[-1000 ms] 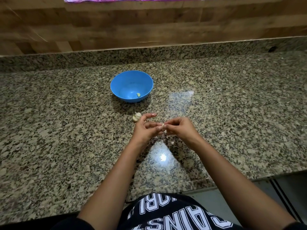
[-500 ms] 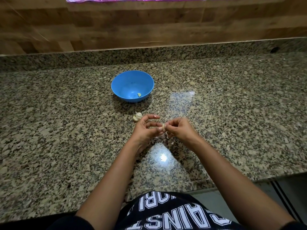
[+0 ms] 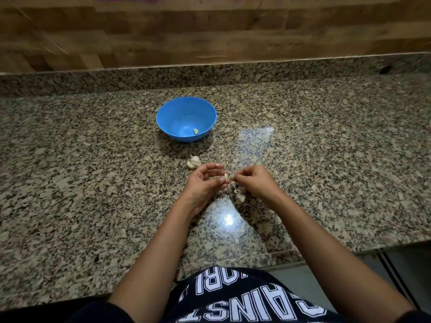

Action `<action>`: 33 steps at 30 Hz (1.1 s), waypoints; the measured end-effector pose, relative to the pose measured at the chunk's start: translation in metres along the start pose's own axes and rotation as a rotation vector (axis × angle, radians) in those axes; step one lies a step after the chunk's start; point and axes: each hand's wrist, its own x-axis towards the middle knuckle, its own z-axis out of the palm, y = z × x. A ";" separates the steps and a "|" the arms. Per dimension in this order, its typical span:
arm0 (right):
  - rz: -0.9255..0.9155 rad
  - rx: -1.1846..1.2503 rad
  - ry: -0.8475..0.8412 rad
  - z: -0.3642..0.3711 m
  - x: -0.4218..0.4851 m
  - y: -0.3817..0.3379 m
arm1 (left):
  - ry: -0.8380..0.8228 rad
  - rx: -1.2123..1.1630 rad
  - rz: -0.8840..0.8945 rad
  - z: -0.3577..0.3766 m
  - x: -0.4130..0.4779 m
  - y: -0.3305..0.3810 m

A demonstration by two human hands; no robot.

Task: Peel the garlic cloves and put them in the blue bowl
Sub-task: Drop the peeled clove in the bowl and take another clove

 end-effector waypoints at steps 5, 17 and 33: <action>0.033 0.116 -0.050 -0.001 0.002 -0.001 | -0.020 0.055 0.011 0.001 0.002 -0.003; -0.028 0.050 0.002 0.005 -0.001 -0.004 | 0.027 0.140 0.006 0.005 0.003 0.002; -0.087 -0.055 0.055 0.009 -0.003 -0.005 | 0.029 -0.088 -0.070 0.004 -0.001 0.006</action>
